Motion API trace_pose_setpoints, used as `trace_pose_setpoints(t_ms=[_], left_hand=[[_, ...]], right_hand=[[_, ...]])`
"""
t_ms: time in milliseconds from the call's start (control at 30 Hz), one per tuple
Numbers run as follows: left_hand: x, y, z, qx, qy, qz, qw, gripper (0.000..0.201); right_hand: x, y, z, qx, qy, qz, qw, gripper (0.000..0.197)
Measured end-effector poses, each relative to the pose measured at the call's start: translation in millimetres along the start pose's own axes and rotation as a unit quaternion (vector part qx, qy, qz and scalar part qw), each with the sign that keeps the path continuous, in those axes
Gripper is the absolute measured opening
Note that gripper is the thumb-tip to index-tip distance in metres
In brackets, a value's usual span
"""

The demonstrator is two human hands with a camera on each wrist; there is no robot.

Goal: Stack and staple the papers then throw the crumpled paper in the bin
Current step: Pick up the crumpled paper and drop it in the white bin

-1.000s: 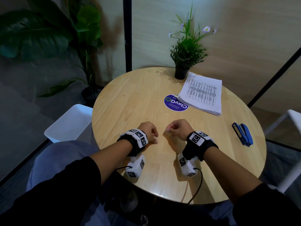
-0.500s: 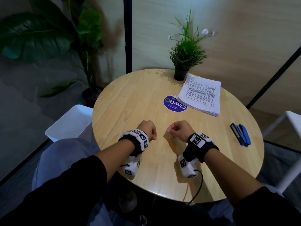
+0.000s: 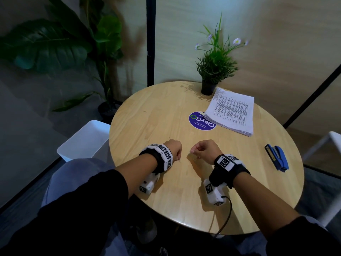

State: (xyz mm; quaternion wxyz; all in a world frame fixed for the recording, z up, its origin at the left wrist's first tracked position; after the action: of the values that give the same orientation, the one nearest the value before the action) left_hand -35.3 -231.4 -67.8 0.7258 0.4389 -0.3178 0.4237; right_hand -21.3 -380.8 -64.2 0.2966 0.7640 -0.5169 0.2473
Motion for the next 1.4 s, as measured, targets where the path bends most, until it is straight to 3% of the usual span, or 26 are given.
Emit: trace_pose_setpoints(t_ms=[167, 367, 533, 700, 1000, 1167, 1267, 1400], left_hand=[[12.2, -2.6, -14.4, -0.002, 0.038, -0.003, 0.999, 0.016], [59.2, 7.9, -61.4, -0.002, 0.143, 0.068, 0.987, 0.016], [110.1, 35.0, -127.8, 0.035, 0.169, 0.120, 0.978, 0.015], [148.5, 72.2, -220.1, 0.109, 0.182, 0.176, 0.961, 0.014], [142.0, 105.9, -313.7, 0.233, 0.212, 0.224, 0.922, 0.007], [134.9, 105.4, -347.3, 0.265, 0.236, 0.237, 0.904, 0.009], [129.8, 100.5, -356.9, 0.269, 0.250, 0.237, 0.900, 0.010], [122.4, 93.2, -363.2, 0.268, 0.261, 0.244, 0.894, 0.010]], right_hand=[[-5.5, -10.6, -4.4, -0.002, -0.003, -0.008, 1.000, 0.027], [-24.2, -41.3, -37.1, 0.017, -0.027, -0.024, 0.999, 0.017], [-57.8, -80.3, -99.4, 0.062, -0.045, -0.053, 0.996, 0.022], [-116.2, -121.1, -181.5, 0.106, -0.030, -0.100, 0.989, 0.010], [-193.9, -170.1, -259.3, 0.114, 0.012, -0.156, 0.981, 0.023], [-232.7, -191.9, -280.3, 0.071, 0.034, -0.164, 0.983, 0.019], [-243.9, -199.0, -285.2, 0.061, 0.047, -0.143, 0.987, 0.005], [-249.2, -207.0, -286.3, 0.062, 0.072, -0.143, 0.985, 0.011]])
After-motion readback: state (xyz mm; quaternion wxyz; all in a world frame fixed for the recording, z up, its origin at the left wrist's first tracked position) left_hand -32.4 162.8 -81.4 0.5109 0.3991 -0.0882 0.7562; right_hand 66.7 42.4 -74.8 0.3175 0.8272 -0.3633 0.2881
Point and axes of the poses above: each hand's wrist, its own y-axis away from the middle knuckle, its own x-axis out of the back of the hand, z = x × y, the point moved 3 cm from there along -y, towards the middle knuckle, and after that the axes turned 4 degrees about y, right-handed, at the moved point
